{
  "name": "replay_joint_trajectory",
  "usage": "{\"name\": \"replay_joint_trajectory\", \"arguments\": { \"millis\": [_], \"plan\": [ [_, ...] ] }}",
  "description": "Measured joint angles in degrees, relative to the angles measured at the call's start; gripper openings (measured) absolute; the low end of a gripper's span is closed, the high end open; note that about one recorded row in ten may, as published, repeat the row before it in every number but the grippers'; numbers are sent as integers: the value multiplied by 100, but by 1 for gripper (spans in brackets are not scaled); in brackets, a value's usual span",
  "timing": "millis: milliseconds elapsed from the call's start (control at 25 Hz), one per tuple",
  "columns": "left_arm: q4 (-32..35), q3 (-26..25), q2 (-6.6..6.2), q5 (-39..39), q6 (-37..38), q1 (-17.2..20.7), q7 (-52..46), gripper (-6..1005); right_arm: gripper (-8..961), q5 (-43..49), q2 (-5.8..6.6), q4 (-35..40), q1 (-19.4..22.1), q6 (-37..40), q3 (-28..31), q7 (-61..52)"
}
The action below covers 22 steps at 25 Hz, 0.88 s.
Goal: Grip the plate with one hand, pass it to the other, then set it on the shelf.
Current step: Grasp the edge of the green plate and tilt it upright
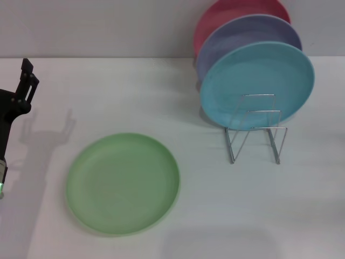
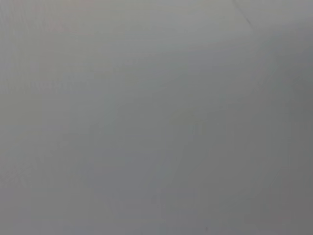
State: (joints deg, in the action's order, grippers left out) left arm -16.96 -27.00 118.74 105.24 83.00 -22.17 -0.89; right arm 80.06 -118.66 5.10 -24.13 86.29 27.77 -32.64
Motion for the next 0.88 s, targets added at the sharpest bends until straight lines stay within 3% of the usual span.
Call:
{"name": "replay_joint_trajectory", "arguments": {
  "millis": [640,880],
  "plan": [
    [38,2,-25,39,12,-71,-182,823,543,-75,-18,-8,-22,-124,113,6],
    [60,-60,-59,41,-410,-229,-128,820,542,-97,-26,-58,36,-139,116,10]
  ]
}}
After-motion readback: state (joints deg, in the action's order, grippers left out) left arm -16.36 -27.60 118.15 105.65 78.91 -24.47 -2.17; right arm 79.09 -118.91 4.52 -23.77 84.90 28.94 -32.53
